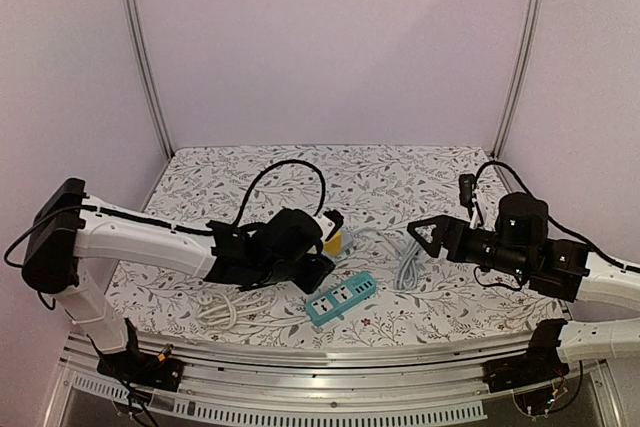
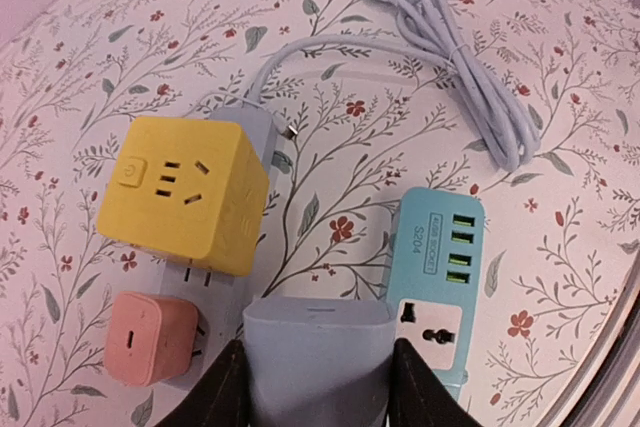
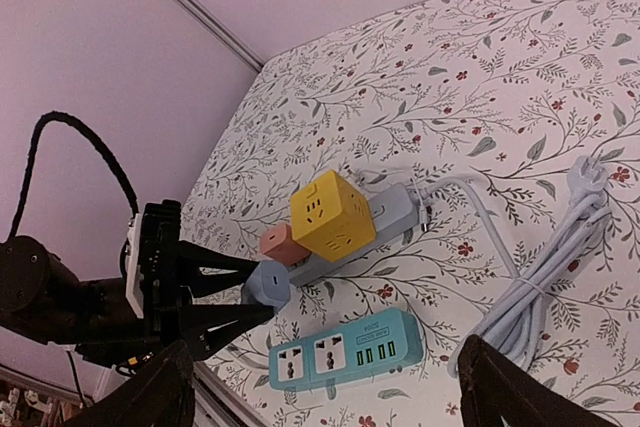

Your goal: Insert the plug

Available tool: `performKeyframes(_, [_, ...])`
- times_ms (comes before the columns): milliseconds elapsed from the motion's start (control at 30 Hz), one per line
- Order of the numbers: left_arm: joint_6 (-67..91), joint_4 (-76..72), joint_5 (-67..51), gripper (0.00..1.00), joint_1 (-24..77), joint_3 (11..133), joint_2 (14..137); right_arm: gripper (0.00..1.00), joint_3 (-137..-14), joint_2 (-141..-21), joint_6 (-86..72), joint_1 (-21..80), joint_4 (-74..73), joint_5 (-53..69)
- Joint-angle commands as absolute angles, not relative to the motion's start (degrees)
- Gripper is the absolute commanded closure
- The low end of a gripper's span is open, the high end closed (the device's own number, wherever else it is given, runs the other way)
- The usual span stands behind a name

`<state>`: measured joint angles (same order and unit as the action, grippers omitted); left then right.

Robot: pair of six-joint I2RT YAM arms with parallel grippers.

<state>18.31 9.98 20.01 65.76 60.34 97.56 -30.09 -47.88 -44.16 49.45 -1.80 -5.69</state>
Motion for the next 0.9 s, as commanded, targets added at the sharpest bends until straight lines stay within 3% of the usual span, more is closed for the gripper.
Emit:
performKeyframes(0, [10.24, -4.08, 16.26, 1.00, 67.10, 52.13, 90.32, 0.10, -33.02, -49.47, -41.98, 49.26, -0.69, 4.27])
performKeyframes(367, [1.01, -22.22, 10.67, 1.00, 68.26, 36.68, 80.36, 0.08, -39.55, -60.94, -41.78, 49.32, 2.13, 22.69])
performKeyframes(633, [-2.95, -27.26, 7.56, 1.00, 69.06, 32.42, 77.86, 0.08, -45.63, -72.79, -40.46, 49.36, 0.00, 33.86])
performKeyframes(867, [-5.32, -27.12, 8.24, 1.00, 69.66, 32.17, 77.47, 0.09, -49.73, -80.79, -40.37, 49.39, -2.89, 36.37])
